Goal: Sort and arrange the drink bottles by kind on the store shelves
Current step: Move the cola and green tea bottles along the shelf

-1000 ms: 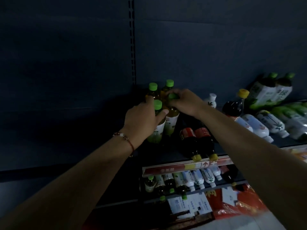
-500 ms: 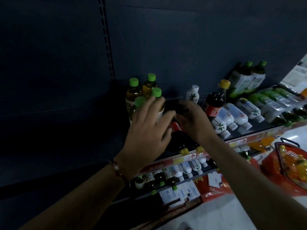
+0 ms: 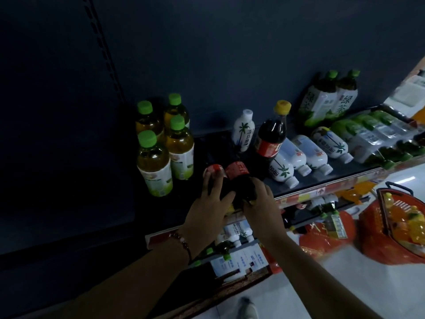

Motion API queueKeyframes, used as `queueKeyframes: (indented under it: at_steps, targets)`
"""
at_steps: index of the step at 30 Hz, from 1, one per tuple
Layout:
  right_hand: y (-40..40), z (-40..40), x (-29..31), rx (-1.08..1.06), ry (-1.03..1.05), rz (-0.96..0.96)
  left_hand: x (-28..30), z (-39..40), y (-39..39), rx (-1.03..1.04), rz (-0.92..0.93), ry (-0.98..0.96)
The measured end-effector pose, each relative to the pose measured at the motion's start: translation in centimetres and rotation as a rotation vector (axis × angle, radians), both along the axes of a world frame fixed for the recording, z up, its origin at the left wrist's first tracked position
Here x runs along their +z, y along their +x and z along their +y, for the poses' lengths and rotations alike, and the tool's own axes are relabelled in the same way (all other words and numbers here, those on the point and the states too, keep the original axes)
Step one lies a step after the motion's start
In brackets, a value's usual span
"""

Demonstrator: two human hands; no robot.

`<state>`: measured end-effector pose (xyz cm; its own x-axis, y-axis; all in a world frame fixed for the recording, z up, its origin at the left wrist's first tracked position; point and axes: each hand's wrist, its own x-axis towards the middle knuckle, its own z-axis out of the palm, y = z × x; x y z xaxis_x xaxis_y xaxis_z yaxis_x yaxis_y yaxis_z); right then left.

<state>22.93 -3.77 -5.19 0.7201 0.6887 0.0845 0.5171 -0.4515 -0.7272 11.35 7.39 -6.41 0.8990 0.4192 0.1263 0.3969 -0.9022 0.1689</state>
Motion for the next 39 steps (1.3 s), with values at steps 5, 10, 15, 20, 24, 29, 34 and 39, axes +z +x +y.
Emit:
queueKeyframes:
  at_steps: [5,10,15,20,24,29,34,39]
  targets:
    - [1.4,-1.1,2.3,0.100,-0.009,0.038,1.4,-0.8,-0.4,0.012,0.024,-0.055]
    - [3.5,-2.5,9.1,0.230,0.019,-0.080,2.2,-3.1,-1.8,0.071,-0.214,-0.041]
    - [5.9,-0.1,16.1,0.371,-0.004,-0.238,4.9,-5.7,-2.3,0.249,-0.369,-0.193]
    - [6.4,6.0,19.4,0.619,-0.127,-0.418,9.4,-6.1,-1.7,0.497,-0.601,-0.386]
    - [6.7,9.2,19.7,0.735,-0.197,-0.465,12.3,-4.4,-1.8,0.567,-0.538,-0.134]
    - [7.6,9.0,19.3,0.727,-0.186,-0.460,15.3,-1.8,-1.2,0.676,-0.473,-0.168]
    - [7.3,7.6,18.7,0.705,-0.122,-0.410,16.7,1.0,0.5,0.560,-0.382,-0.066]
    - [6.9,6.3,17.8,0.655,-0.053,-0.446,18.1,3.6,2.5,0.478,-0.183,0.073]
